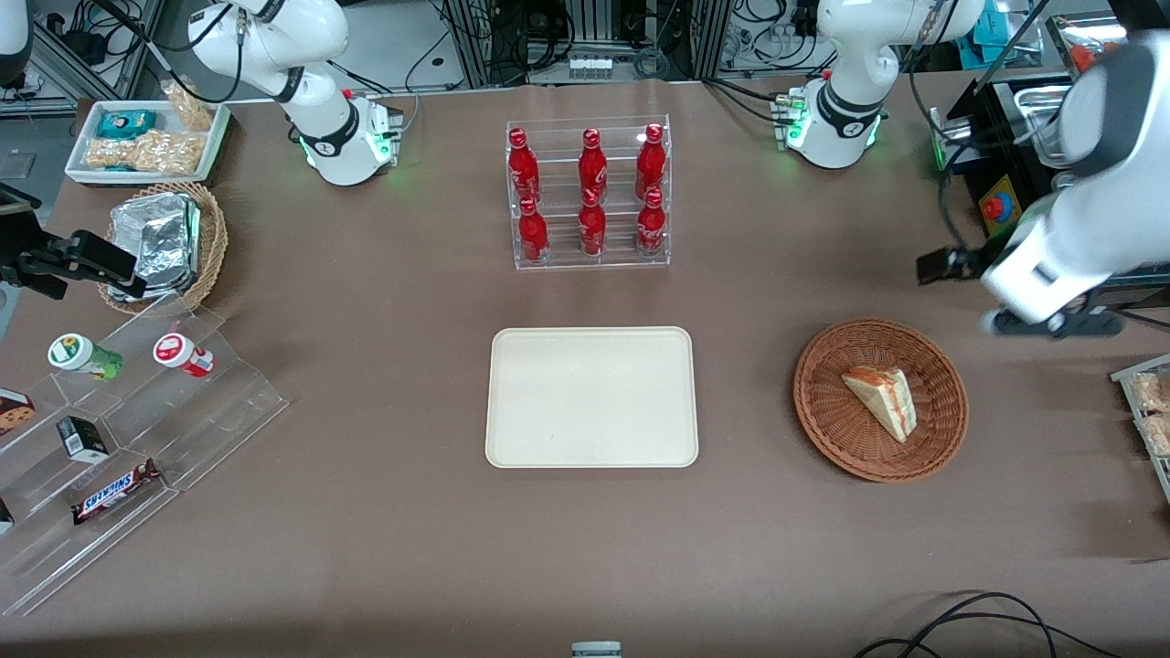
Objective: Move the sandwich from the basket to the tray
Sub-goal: 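Move the open left gripper down over the sandwich in the basket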
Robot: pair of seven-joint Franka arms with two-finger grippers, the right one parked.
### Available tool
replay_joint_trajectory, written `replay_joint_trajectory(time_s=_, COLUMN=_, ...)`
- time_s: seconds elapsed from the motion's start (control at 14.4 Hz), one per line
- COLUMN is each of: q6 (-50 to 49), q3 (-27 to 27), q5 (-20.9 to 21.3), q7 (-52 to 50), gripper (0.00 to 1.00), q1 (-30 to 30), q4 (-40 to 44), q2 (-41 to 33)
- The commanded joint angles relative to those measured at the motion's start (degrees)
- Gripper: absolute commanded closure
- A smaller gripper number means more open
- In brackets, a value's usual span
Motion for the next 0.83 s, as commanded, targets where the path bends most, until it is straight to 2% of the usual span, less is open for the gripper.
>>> replay_joint_trajectory(time_s=0.0, q6=5.62, q3=0.29, q5=0.55, q7=-1.01, gripper=0.00, q1=-0.43, q4=-2.21, q2=4.08)
replay_joint_trajectory(time_s=0.28, q6=18.56, q3=0.46, q5=0.46, q7=-4.23, gripper=0.00, q1=-0.07, q4=-11.63, q2=3.38)
replay_joint_trajectory(time_s=0.77, q6=43.15, q3=0.55, q5=2.22, q7=-43.83, gripper=0.00, q1=-0.16, q4=-21.22, q2=6.35)
